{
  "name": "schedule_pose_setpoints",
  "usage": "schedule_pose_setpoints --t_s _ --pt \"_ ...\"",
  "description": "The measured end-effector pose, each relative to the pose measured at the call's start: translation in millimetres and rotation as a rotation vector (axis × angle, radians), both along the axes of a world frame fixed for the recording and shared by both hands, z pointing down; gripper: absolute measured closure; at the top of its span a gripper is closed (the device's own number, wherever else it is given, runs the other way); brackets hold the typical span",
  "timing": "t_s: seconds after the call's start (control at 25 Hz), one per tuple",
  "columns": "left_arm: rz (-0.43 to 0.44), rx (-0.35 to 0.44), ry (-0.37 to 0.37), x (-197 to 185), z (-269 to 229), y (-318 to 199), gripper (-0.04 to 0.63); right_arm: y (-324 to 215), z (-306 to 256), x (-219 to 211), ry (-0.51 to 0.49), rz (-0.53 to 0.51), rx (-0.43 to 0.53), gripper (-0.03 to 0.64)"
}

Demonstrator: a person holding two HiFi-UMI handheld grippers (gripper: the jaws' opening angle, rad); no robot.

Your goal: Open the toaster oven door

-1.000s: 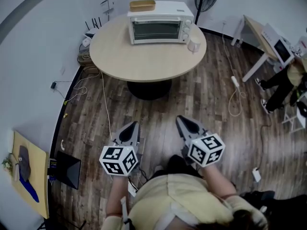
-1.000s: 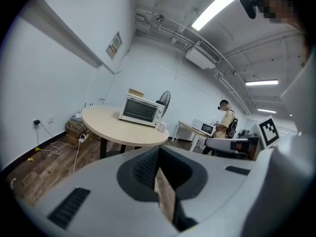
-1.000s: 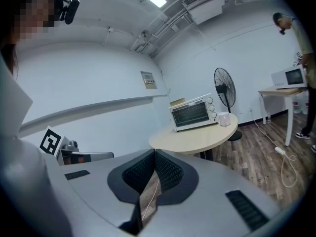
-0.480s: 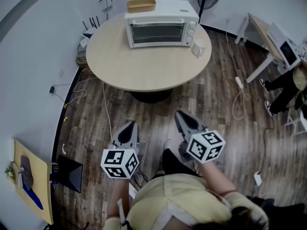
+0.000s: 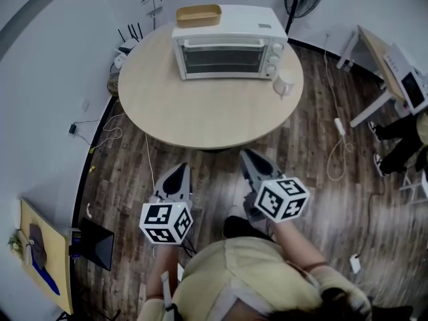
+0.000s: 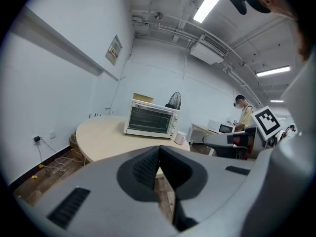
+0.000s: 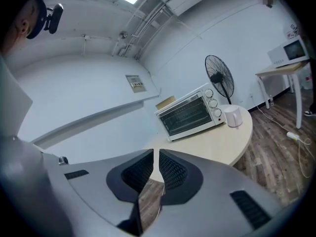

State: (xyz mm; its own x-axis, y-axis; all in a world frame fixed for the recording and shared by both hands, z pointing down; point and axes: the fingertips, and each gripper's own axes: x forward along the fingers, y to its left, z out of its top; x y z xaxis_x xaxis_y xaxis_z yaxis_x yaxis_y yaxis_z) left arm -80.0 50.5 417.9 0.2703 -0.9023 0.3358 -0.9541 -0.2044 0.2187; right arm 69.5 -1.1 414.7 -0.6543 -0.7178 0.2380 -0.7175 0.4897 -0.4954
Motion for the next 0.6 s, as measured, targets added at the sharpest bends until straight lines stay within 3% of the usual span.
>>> schedule_pose_setpoints --t_s 0.12,0.6 --pt "-0.009 0.007 0.001 2.7 -5.2 -22.9 0.594 -23.5 -3.5 -1.6 -0.028 -0.017 -0.01 0.54" --pt "-0.051 0.018 -0.004 9.4 -6.0 -95.3 0.592 -88.1 -5.3 -0.4 -0.112 -0.014 -0.04 0.473"
